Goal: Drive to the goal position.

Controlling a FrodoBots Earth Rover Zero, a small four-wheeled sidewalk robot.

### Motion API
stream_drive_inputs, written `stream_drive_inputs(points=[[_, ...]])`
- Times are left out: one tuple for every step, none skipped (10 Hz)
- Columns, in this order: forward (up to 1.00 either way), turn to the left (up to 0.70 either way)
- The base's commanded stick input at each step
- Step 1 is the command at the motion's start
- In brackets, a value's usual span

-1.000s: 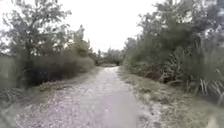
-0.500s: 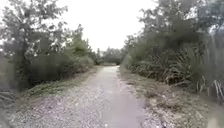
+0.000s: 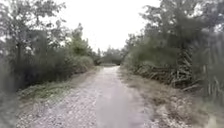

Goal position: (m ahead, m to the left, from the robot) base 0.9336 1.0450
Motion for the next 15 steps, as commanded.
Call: stream_drive_inputs(points=[[0.5,0.0],[0.5,0.0],[0.43,0.0],[0.3,0.0],[0.3,0.0],[0.3,0.0],[0.3,0.0],[0.3,0.0],[0.3,0.0],[0.3,0.0],[0.3,0.0],[0.3,0.0],[0.3,0.0],[0.3,0.0],[0.3,0.0]])
